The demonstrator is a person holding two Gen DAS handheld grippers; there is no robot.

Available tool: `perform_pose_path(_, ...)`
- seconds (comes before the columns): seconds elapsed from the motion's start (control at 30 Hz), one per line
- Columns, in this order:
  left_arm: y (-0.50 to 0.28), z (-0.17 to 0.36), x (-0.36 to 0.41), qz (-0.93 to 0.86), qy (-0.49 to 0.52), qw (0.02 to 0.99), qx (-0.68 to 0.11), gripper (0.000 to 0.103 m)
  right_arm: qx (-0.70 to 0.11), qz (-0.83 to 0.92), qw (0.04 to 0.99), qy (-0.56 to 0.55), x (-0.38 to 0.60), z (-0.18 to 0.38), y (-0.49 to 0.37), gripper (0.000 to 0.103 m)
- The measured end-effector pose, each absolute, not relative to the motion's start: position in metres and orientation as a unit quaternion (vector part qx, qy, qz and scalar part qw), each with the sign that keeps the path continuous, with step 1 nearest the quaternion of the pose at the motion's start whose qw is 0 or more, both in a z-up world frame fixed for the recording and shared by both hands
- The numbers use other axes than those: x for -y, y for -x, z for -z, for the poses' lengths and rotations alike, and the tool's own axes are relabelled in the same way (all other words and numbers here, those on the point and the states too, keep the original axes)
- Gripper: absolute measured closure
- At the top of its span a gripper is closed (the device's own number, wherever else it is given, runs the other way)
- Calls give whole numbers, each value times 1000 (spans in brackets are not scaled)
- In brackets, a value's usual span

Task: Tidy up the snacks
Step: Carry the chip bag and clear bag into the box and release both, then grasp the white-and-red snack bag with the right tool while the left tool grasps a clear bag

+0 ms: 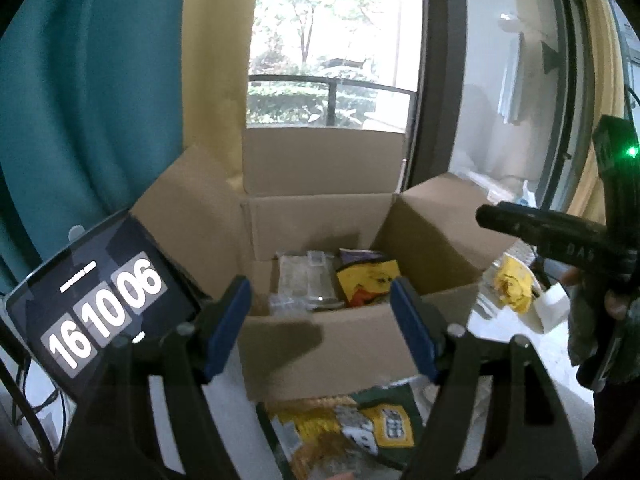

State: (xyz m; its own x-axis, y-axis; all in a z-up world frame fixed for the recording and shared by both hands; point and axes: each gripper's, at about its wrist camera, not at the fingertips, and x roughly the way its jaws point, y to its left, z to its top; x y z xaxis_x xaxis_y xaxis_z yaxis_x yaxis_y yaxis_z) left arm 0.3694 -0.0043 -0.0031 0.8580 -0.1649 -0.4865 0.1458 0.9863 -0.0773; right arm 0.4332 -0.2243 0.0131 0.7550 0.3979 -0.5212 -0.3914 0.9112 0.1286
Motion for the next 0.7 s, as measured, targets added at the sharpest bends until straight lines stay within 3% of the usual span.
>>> perform_pose_path(0.2,-339,0,8,89,26,964,-248,24,-274,-204,940,-6,235,-19,-400,44)
perform_pose_path(0.7,-285,17,28,106,40,958,-264,24,-288,-171,942,-26,281,-6,-337,43)
